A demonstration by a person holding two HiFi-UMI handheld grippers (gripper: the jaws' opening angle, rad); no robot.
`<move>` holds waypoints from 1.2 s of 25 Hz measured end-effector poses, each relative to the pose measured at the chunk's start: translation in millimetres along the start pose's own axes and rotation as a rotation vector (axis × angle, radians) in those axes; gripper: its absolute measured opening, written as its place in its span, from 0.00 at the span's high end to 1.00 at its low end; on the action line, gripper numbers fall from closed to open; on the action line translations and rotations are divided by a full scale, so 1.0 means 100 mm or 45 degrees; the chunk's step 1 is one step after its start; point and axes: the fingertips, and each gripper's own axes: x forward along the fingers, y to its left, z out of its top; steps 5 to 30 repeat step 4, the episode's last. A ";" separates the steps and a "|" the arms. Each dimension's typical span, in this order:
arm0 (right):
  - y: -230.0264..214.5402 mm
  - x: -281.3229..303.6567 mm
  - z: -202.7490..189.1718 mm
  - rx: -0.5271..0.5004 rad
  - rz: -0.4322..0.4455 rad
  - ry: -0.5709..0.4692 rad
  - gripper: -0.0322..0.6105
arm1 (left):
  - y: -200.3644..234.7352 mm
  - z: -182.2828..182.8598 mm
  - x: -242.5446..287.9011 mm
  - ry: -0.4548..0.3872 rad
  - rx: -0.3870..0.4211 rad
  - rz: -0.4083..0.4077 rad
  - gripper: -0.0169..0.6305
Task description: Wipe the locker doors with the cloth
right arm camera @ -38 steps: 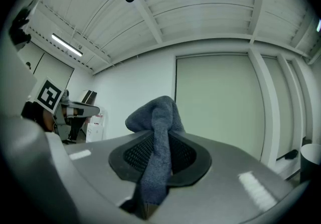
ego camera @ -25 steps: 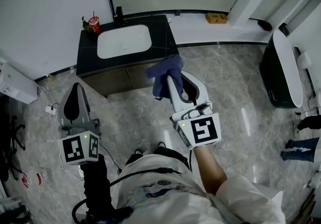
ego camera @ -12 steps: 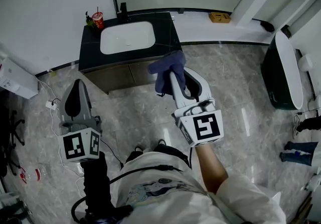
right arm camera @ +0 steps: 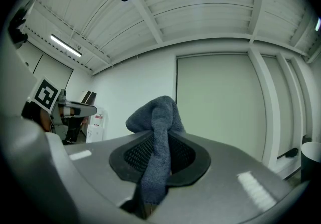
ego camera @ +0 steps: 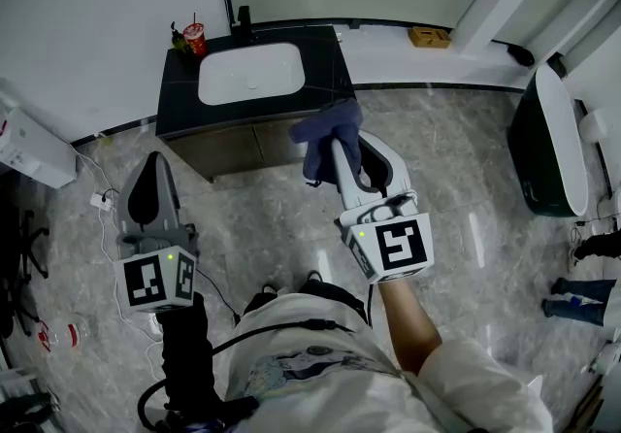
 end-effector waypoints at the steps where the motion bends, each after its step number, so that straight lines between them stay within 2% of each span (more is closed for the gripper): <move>1: 0.00 0.00 -0.01 -0.004 0.000 -0.001 0.85 | 0.00 0.00 0.00 -0.002 -0.001 0.001 0.97; 30: -0.02 -0.02 -0.06 -0.018 -0.001 -0.005 0.85 | -0.01 -0.02 -0.01 -0.005 -0.002 0.004 0.97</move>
